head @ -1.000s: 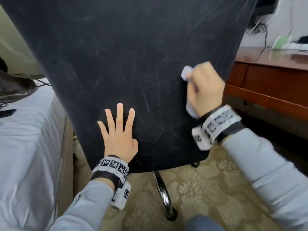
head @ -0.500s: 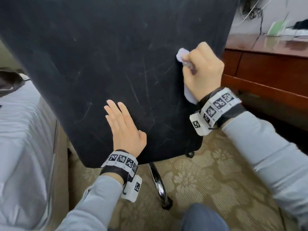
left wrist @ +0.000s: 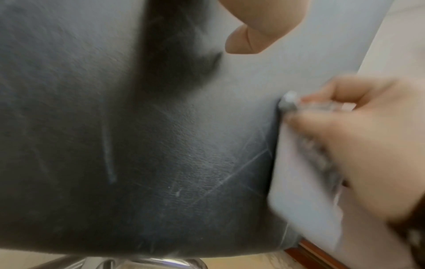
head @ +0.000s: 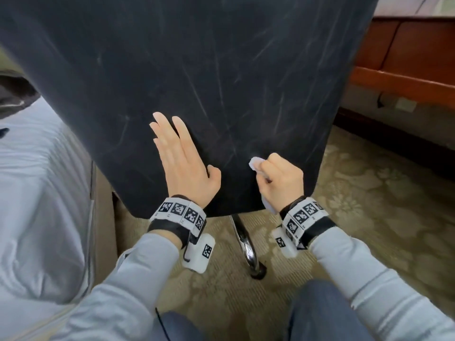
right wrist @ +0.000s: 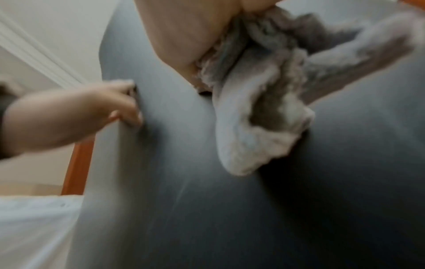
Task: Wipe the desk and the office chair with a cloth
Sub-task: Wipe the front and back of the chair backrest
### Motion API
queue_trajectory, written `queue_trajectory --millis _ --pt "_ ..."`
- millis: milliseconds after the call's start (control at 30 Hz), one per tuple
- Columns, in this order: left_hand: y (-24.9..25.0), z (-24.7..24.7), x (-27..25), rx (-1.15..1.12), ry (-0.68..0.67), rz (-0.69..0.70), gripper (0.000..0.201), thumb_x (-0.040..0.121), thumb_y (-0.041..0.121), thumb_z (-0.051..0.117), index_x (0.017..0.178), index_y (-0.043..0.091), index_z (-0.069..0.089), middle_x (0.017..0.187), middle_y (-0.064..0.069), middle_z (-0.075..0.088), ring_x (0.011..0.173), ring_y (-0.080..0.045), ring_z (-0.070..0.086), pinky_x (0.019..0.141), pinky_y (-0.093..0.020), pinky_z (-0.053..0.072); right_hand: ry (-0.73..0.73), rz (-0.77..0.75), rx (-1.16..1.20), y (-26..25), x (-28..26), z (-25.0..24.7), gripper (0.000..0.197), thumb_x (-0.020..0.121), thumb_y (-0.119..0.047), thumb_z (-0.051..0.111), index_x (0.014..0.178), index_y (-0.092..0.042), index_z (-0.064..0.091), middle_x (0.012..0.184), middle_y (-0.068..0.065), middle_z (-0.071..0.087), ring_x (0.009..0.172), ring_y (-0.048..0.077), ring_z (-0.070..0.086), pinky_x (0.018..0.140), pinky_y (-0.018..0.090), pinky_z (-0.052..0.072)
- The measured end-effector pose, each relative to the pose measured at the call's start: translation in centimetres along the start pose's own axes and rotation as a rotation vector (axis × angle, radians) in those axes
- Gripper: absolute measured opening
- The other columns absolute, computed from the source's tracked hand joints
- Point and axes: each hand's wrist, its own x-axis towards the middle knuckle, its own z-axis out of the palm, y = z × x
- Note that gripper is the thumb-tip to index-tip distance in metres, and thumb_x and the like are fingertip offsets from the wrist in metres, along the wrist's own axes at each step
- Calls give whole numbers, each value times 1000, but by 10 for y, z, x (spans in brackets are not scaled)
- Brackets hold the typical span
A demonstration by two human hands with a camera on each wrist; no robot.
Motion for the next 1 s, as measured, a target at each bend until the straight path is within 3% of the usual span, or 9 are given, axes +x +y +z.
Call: queue_trajectory --millis 100,200,333,433,533,633,733,833,1000 --pt "-9 2 -2 24 1 41 111 72 29 69 155 -3 2 161 -34 -9 150 -50 -4 124 -55 12 -244 -30 10 -22 -64 46 18 76 -2 67 83 -19 70 68 2 49 54 22 53 42 32 46" --pt "-23 5 -5 85 -21 106 111 72 27 68 155 -3 2 160 -35 -6 150 -50 -2 124 -54 12 -339 13 40 -24 -75 52 21 80 -11 54 88 -20 72 71 0 50 58 20 55 42 31 46" --pt "-32 6 -11 144 -51 163 108 73 25 65 156 -4 4 161 -35 -4 150 -49 0 124 -52 9 -199 17 -28 -9 -27 17 13 78 -13 54 79 -25 49 70 2 47 59 20 50 46 26 36" --pt "-31 6 -11 159 -53 165 106 73 26 64 156 -2 4 161 -34 -3 150 -47 1 124 -51 9 -43 70 -126 8 10 -10 15 79 -11 60 73 -18 49 71 6 48 63 17 45 59 17 20" --pt "-25 7 -12 132 -48 161 106 73 24 63 156 -3 3 161 -34 -3 150 -49 0 124 -53 9 93 141 -55 16 21 -19 28 75 1 64 77 -20 46 71 7 46 63 15 39 61 15 18" --pt "-11 11 -15 92 -37 117 105 73 22 62 156 -4 2 161 -35 -2 150 -50 -1 124 -55 6 -13 138 -51 7 -14 0 37 76 1 67 83 -24 41 72 7 46 63 14 39 59 17 20" --pt "-10 13 -16 85 -30 100 106 75 25 62 156 -3 1 161 -35 -2 151 -49 -1 124 -56 7 -265 104 -82 22 -71 10 25 81 -2 69 86 -21 54 75 4 47 59 23 52 47 32 44" --pt "-21 14 -13 82 -22 140 106 77 29 64 156 -1 1 161 -34 -4 150 -49 -2 124 -56 7 -195 248 -129 68 -78 -13 7 87 -10 60 81 -13 58 79 5 48 57 28 52 46 34 45" --pt "-21 17 -9 78 8 99 108 73 28 67 155 -3 3 159 -38 -4 148 -53 -2 123 -58 5 -45 352 -163 95 -71 -17 9 80 -3 55 84 -11 53 89 6 50 68 22 47 57 24 27"
